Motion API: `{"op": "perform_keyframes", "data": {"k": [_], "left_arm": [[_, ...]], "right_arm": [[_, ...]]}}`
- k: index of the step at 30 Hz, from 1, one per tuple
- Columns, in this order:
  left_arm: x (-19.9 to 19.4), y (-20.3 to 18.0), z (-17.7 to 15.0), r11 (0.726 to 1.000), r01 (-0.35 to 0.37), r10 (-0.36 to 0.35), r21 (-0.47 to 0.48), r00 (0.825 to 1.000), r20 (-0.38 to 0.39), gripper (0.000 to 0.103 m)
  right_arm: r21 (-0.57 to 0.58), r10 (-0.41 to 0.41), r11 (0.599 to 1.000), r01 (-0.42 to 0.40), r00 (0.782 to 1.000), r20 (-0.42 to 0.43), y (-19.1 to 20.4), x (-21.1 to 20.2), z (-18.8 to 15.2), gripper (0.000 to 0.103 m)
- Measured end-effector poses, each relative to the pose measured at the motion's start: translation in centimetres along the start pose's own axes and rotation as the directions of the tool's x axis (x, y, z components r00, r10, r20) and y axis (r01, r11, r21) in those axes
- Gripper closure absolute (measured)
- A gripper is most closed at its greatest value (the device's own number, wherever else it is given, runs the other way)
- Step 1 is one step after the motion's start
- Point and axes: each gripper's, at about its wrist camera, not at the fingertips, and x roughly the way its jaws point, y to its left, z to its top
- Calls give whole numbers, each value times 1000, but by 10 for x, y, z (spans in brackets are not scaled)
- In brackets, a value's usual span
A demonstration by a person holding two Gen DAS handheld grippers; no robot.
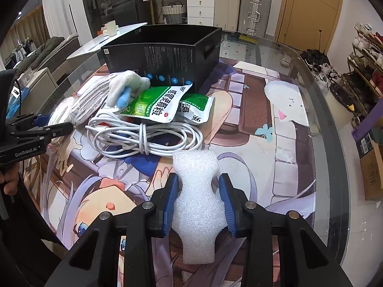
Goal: Organize soft objects
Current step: 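Close left tool on the rope bag while right tool grips the foam block, then carry the rope bag with left tool while right tool carries foam toward the black box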
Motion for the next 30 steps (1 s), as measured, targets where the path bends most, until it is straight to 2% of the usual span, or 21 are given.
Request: {"op": "perform_keyframes", "data": {"k": [5, 11, 30], "left_arm": [[-1, -1, 1, 1000, 5, -5, 11, 1000, 2, 64], [-4, 0, 0, 1000, 12, -12, 6, 1000, 6, 69], [-25, -2, -1, 999, 18, -20, 26, 997, 79, 71]], "right_arm": [[8, 12, 1000, -13, 1000, 9, -1, -2, 2, 67], [19, 22, 1000, -22, 999, 33, -4, -7, 5, 67], [23, 43, 999, -45, 995, 89, 0, -15, 20, 67]]}}
